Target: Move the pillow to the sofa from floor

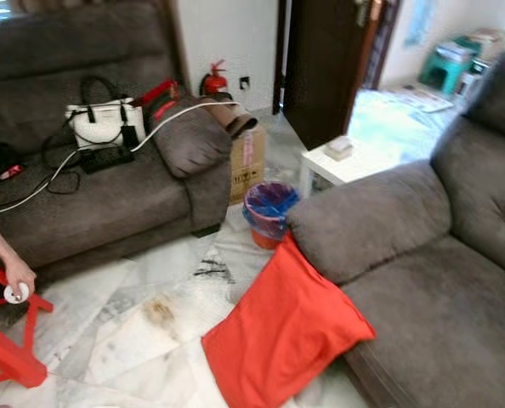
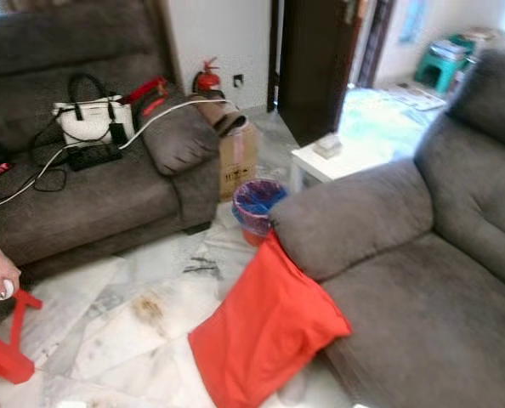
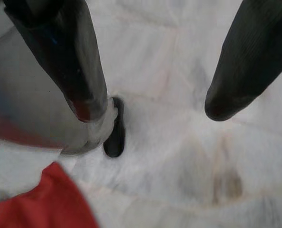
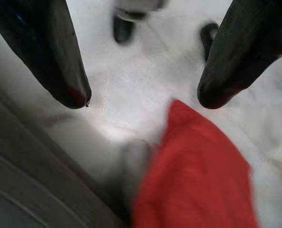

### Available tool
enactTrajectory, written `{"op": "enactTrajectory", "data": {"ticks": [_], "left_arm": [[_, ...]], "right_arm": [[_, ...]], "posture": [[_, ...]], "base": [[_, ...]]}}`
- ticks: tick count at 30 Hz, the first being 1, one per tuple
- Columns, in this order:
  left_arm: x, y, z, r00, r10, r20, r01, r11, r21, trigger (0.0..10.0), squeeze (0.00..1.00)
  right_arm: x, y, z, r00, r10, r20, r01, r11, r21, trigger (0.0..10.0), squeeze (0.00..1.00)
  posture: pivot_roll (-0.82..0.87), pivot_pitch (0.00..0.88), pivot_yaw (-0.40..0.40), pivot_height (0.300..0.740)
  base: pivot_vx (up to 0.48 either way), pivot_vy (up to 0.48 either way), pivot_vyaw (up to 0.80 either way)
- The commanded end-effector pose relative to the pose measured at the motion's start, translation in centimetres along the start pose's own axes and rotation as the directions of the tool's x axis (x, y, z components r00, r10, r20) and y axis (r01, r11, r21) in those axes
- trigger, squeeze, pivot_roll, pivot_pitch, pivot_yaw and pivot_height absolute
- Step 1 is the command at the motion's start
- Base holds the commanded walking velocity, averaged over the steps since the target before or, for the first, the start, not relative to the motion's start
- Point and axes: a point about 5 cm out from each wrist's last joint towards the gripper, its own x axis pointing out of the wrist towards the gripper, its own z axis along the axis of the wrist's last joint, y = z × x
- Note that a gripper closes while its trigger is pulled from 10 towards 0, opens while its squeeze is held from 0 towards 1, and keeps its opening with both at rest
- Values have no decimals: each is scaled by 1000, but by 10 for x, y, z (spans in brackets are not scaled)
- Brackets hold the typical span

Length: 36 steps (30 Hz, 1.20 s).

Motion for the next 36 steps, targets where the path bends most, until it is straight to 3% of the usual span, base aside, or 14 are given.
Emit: {"op": "enactTrajectory", "data": {"ticks": [1, 21, 25, 33, 36], "left_arm": [[-1, 3, -1, 1000, 11, -4, -11, 1000, -4, 10000, 0], [-1, 4, -1, 1000, 13, -8, -13, 1000, -5, 10000, 0], [-1, 4, -2, 1000, 14, -8, -14, 1000, -5, 10000, 0], [-1, 6, -2, 1000, 26, -11, -26, 999, 25, 10000, 0], [-1, 7, -1, 1000, 28, -5, -28, 999, 24, 10000, 0]], "right_arm": [[-1, 3, -6, 1000, 10, -13, -10, 1000, 10, 10000, 0], [-1, 5, -8, 1000, 15, -19, -15, 1000, 10, 10000, 0], [-1, 6, -7, 1000, 23, -16, -24, 999, -27, 10000, 0], [-1, 5, -9, 1000, 17, -22, -18, 1000, -21, 10000, 0], [-1, 7, -6, 1000, 26, -8, -26, 1000, 0, 10000, 0]], "posture": [[93, 118, 6, 740], [100, 120, 9, 740], [100, 120, 10, 740], [102, 119, 10, 740], [103, 121, 10, 740]], "base": [[315, 0, 0], [320, 0, 0], [322, 0, 0], [277, 0, 800], [0, 0, 0]]}}
